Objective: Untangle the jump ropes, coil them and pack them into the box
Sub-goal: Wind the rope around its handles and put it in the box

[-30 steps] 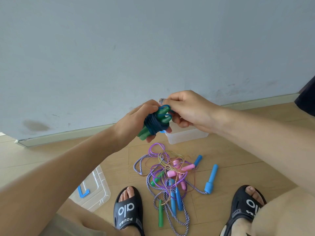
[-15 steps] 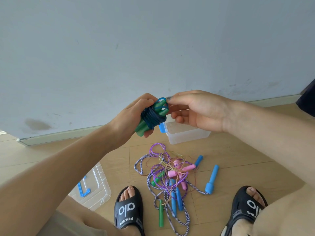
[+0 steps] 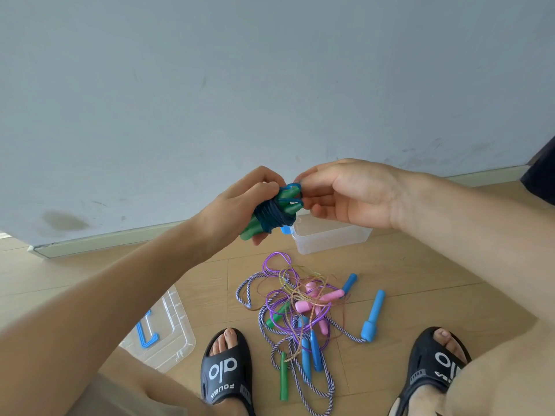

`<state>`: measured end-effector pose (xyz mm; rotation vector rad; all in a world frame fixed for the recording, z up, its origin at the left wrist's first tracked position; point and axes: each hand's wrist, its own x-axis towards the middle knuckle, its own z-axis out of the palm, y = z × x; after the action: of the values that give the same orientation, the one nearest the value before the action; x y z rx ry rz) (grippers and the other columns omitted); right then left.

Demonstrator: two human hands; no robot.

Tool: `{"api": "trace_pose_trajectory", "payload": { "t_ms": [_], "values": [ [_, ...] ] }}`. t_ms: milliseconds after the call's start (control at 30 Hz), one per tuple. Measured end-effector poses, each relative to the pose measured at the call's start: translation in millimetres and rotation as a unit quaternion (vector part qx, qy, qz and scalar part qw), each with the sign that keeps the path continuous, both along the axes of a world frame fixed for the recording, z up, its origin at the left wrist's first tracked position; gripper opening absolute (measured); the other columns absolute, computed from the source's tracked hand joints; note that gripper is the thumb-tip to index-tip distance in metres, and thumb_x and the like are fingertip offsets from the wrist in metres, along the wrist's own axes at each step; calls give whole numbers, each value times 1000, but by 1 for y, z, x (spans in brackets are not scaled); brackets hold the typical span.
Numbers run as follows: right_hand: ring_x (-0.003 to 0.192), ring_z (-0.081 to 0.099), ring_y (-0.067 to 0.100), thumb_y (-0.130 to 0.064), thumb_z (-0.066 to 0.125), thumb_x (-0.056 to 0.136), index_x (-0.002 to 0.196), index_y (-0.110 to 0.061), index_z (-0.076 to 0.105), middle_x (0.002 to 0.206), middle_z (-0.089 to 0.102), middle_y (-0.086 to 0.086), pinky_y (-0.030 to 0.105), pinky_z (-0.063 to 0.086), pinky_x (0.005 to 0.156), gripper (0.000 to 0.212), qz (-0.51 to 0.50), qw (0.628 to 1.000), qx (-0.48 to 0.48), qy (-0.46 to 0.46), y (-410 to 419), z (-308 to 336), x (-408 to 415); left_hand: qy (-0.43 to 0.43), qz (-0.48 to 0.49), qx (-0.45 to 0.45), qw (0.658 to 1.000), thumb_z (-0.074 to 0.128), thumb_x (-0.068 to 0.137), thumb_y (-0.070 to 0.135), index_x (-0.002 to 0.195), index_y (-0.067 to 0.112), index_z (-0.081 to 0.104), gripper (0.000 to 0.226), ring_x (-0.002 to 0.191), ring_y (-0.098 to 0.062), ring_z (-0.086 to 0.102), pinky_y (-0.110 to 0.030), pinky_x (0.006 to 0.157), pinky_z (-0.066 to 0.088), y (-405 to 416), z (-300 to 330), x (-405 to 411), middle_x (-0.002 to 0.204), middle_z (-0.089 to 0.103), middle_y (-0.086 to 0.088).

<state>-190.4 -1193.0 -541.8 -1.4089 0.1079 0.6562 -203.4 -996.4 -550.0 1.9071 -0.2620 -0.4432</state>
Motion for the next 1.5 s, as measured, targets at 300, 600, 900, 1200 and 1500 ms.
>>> {"api": "trace_pose_trajectory", "payload": {
  "t_ms": [300,600,900,1200,1500],
  "values": [
    [76,70,18,4,62,89,92,-9,65,88,71,10,24,58,72,14,-58,997,14,-42,1,-2,6,-48,-5,68,997,38,104,25,102,19,49,12,52,-23,51,-31,56,44,-6,-3,-2,81,65,-12],
    [79,68,17,5,61,90,96,-8,68,82,67,6,26,56,78,16,-62,988,-32,-140,4,1,2,-82,11,120,989,38,101,30,96,21,50,15,51,-21,51,-36,62,46,-5,1,0,79,64,-14],
    [86,67,15,4,62,89,95,-6,73,90,68,9,20,54,72,17,-78,985,-59,-144,8,-4,2,-102,24,132,986,37,102,31,101,25,49,14,52,-19,49,-35,63,45,-5,1,-4,77,64,-8],
    [80,66,18,-5,64,88,95,-8,76,92,73,12,24,53,71,14,-82,979,-121,-141,7,-8,3,-102,43,132,985,37,102,33,99,24,49,16,52,-18,50,-33,60,45,-5,-1,-2,71,63,0],
    [78,68,17,-1,54,91,95,-2,71,87,72,11,25,57,70,17,-54,993,-60,-86,8,-4,-2,-95,52,126,986,37,99,29,94,23,52,16,50,-20,50,-35,59,46,-6,-3,4,60,58,4]
  ]
}}
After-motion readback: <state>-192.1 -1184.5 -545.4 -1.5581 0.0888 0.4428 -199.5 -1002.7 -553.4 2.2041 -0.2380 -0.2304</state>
